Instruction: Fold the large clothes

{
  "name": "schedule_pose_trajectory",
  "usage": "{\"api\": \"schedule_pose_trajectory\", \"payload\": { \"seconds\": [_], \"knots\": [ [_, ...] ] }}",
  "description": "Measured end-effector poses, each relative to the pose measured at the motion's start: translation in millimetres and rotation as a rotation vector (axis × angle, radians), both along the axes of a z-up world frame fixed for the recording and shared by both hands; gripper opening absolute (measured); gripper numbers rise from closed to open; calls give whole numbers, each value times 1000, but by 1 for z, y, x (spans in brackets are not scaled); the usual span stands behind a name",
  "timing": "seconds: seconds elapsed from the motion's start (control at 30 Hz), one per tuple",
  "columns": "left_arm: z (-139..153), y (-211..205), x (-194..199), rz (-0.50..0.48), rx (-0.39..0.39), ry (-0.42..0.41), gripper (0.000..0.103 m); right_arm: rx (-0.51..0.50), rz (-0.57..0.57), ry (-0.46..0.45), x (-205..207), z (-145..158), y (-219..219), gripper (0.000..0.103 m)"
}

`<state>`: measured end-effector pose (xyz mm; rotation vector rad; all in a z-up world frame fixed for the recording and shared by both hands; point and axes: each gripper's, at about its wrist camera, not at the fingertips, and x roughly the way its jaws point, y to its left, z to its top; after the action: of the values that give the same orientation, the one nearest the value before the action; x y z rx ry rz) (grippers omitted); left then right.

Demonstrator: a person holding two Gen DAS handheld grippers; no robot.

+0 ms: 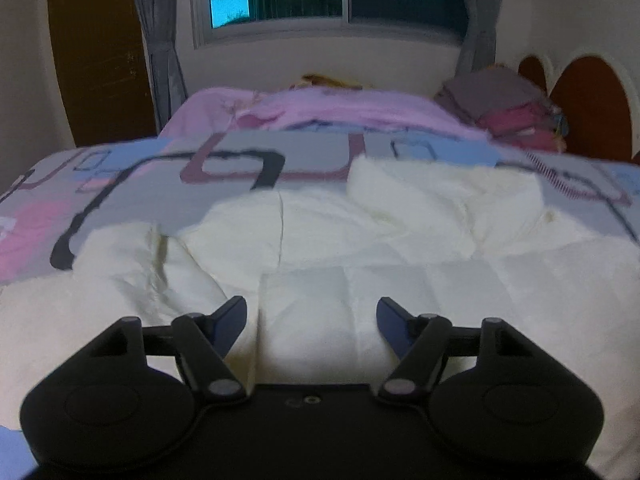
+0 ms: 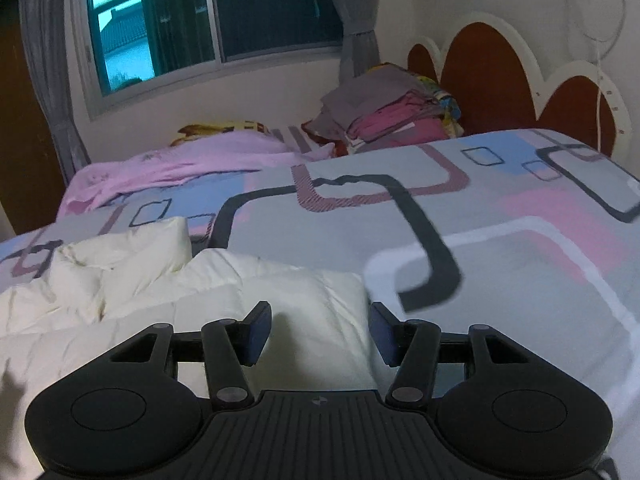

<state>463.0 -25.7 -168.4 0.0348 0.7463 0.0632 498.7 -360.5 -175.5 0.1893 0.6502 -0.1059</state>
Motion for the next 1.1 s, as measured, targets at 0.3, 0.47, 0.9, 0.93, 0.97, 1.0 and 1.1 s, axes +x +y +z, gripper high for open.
{"api": "schedule_pose_trajectory", "payload": {
  "seconds": [0.3,0.47,0.9,0.93,0.97,1.0,1.1],
  "knots": [
    [-29,6,7,13,-19,95,75,-47,-25,96,25,-57,-6,74],
    [-26,6,8,6,-2,101,75,-81,-5,114,27,-49,-13,87],
    [15,5,-34,-29,-13,37,73,186,108,-50,-20,-1,-1,103],
    [14,3,-35,-39,-20,46,74,189,110,-33,-22,-2,4,103],
    [11,0,-36,-48,-22,56,74,183,136,-31,-24,-3,10,103],
    [6,-3,-36,-57,-16,68,74,165,163,-30,-27,-4,18,103],
    [-8,-8,-38,-62,21,91,75,49,176,-16,-35,-7,41,103]
  ]
}}
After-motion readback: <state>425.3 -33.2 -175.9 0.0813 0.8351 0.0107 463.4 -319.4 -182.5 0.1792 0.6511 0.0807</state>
